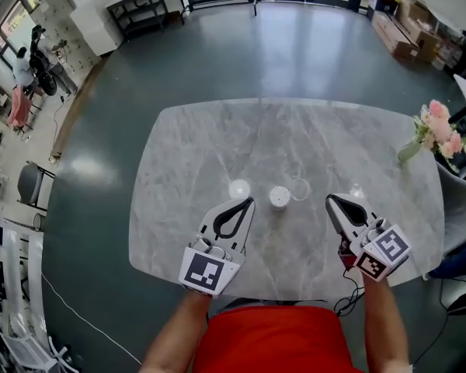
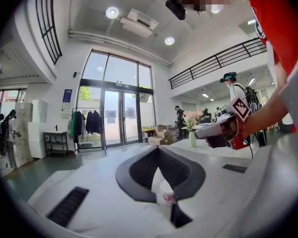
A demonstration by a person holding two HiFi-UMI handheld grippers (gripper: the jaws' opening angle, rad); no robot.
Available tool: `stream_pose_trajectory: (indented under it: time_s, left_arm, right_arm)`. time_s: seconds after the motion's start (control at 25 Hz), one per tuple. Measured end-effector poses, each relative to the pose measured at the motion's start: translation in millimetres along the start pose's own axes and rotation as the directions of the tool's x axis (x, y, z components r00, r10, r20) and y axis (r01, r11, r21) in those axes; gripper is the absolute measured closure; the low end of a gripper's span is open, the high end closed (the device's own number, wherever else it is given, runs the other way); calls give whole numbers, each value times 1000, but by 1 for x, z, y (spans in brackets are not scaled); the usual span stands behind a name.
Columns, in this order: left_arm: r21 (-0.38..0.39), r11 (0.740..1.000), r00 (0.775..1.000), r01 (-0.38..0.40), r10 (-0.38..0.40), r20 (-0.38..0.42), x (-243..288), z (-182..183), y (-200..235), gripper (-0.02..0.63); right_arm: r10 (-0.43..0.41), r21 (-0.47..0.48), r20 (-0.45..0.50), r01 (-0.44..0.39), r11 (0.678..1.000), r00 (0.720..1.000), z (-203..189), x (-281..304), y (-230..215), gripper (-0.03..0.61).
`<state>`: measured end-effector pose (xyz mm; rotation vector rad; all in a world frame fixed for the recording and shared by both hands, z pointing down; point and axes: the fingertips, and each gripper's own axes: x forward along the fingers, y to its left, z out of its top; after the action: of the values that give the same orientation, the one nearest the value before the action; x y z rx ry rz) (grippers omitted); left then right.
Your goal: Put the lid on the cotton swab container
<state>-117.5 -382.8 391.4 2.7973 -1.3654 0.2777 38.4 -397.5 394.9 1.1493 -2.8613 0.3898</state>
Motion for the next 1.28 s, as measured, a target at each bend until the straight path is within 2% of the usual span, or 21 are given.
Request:
stream_pose_trajectory:
  time_s: [0.16,0.2,0.28,0.32,0.4,0.48,0.52,0.68,0.8,0.96,1.12,1.28]
  left_arm:
    - [33,999,1000,12,-12,-6,20,-26,-1,592]
    - [40,999,1000,19,-19,-19,25,-35,-3,592]
    - [33,999,998,38,-36,-50,36,-49,-7,579]
    - [27,998,997,49,-47,-66,40,-55,-10,552]
    - [21,997,992,74,-72,-105,47,-69,-15,456]
    - [19,995,983,101,-97,-155,55,-85,-19,383]
    - [19,993,977,115,-110,-182,59,-93,-21,360]
    - [5,987,948,163,-155,-277,74,-126,-25,308]
    - [-6,981,925,192,-184,-332,84,-146,-27,307]
    - [-28,975,898,220,-214,-384,93,-167,-29,307]
    - [-22,969,896,245,-236,-377,102,-170,-33,307]
    - [-16,966,897,258,-246,-366,106,-169,-33,325]
  right_arm:
    - [17,57,-65,-13,998,998,-24,12,-15,568]
    - [23,72,-80,-17,997,997,-30,14,-19,548]
    - [45,93,-107,-35,995,993,-41,18,-25,546]
    - [59,99,-123,-47,994,991,-46,20,-26,521]
    - [86,113,-159,-69,991,984,-57,25,-29,475]
    - [117,131,-200,-92,987,973,-68,30,-31,400]
    - [134,136,-224,-105,985,965,-75,33,-32,363]
    - [185,95,-330,-163,982,926,-99,43,-32,311]
    - [211,54,-389,-206,977,897,-112,49,-32,311]
    - [240,49,-426,-243,969,872,-120,57,-29,311]
    - [258,32,-428,-271,962,866,-117,62,-23,311]
    - [281,-41,-437,-330,943,855,-105,69,-4,311]
